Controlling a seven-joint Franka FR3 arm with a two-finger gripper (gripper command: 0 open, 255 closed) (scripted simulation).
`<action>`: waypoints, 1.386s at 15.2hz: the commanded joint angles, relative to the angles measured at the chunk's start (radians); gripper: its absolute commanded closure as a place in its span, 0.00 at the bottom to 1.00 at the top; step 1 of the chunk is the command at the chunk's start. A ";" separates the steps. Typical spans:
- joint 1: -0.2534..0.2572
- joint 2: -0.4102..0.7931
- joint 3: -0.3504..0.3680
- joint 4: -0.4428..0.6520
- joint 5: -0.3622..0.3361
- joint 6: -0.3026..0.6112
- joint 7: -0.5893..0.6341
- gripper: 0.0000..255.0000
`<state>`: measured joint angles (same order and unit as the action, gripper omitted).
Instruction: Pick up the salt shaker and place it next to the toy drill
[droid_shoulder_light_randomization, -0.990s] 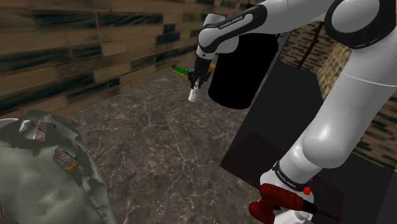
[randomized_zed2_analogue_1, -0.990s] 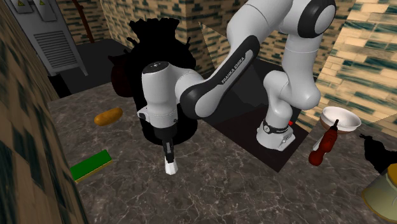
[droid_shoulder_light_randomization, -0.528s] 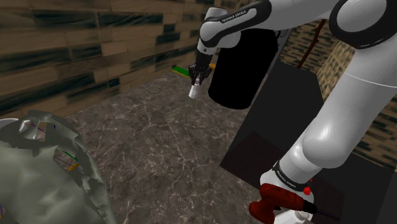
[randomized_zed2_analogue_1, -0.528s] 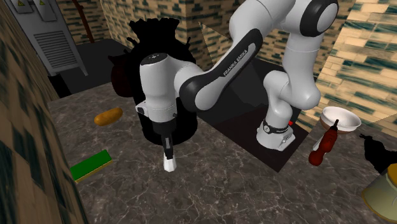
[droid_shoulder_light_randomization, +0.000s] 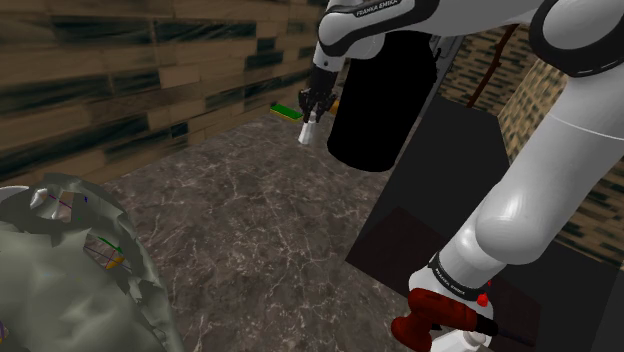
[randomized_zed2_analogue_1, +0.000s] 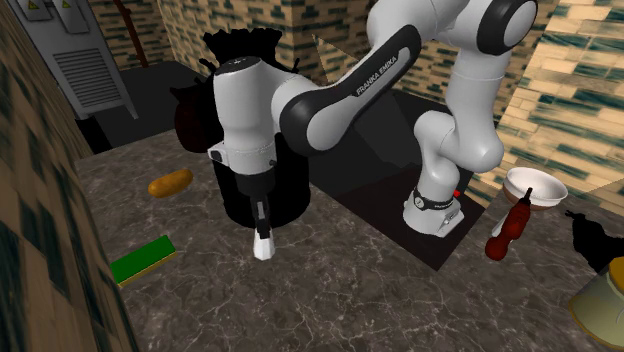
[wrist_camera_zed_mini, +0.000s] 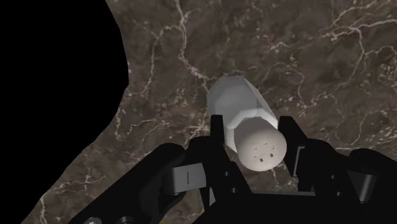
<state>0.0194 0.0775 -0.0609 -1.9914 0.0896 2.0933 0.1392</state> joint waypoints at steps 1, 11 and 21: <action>0.001 -0.009 0.001 0.016 -0.002 -0.025 0.005 1.00; 0.001 -0.041 0.000 0.112 -0.009 -0.153 0.016 1.00; 0.000 -0.052 -0.001 0.233 -0.013 -0.285 0.026 1.00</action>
<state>0.0186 0.0282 -0.0624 -1.7695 0.0773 1.8232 0.1623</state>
